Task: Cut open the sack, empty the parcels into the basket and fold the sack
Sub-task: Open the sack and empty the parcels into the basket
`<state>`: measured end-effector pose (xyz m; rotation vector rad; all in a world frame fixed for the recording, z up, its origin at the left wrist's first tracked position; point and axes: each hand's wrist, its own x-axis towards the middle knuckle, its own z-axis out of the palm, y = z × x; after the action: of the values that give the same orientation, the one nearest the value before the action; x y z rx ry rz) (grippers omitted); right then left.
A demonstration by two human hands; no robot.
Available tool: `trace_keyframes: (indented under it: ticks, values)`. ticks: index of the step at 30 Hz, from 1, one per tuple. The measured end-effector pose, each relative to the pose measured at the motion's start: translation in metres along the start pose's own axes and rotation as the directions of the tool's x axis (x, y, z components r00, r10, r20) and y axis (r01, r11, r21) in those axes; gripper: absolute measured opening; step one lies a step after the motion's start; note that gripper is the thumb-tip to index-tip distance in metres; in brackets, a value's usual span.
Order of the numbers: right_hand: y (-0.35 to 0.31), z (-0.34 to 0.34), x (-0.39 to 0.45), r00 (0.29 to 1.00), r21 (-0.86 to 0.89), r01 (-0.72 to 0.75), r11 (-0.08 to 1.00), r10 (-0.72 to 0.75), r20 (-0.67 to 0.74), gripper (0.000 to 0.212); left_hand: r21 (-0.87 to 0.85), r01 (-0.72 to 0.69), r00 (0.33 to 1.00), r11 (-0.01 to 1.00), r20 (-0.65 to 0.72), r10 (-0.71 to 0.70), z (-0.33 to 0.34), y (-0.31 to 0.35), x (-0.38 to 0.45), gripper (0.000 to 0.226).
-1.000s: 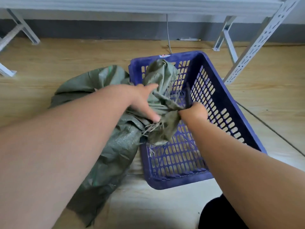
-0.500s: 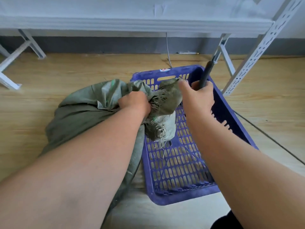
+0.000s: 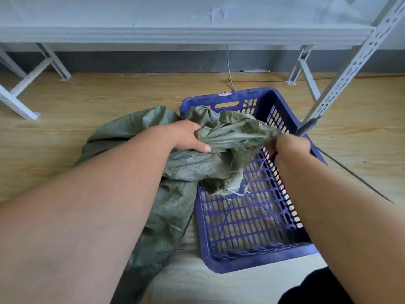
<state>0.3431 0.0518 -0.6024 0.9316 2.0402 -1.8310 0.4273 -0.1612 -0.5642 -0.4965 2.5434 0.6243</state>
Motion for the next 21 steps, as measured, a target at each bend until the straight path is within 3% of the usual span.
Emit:
trace_keyframes:
  ticks: [3,6,9,11,13,16,20,21]
  values:
    - [-0.004,-0.011,0.004,0.983,-0.051,0.159,0.986,-0.163,-0.089,0.035,-0.014,-0.062,0.998,0.998,0.002,0.062,0.011,0.010,0.002,0.101]
    - [0.002,-0.009,0.001,0.965,-0.225,0.256,0.940,-0.261,0.006,0.036,0.252,-0.183,0.982,0.950,-0.006,0.191,0.038,0.027,-0.005,0.082]
    - [-0.007,-0.003,-0.011,0.861,-0.503,0.454,0.735,-0.507,0.035,0.039,0.493,-0.207,0.974,0.845,0.018,0.228,0.066,0.033,-0.014,0.048]
    - [-0.019,0.006,-0.025,0.780,-0.619,0.545,0.566,-0.613,0.126,0.039,0.624,-0.170,0.982,0.763,0.045,0.182,0.078,0.035,-0.013,0.049]
    - [-0.029,0.021,-0.044,0.767,-0.691,0.579,0.434,-0.578,0.279,0.035,0.687,-0.168,0.978,0.707,0.029,0.205,0.085,0.035,-0.008,0.038]
    - [-0.025,0.045,-0.066,0.767,-0.732,0.618,0.287,-0.424,0.481,0.032,0.641,-0.057,0.979,0.765,-0.112,0.167,0.091,0.029,-0.003,0.032]
    - [-0.045,0.045,-0.084,0.738,-0.784,0.620,0.004,-0.341,0.582,0.027,0.611,0.042,0.971,0.791,-0.211,0.112,0.094,0.024,0.001,0.035]
    - [-0.056,0.041,-0.088,0.738,-0.789,0.614,-0.013,-0.345,0.580,0.028,0.599,0.047,0.965,0.799,-0.233,0.117,0.093,0.023,0.001,0.035]
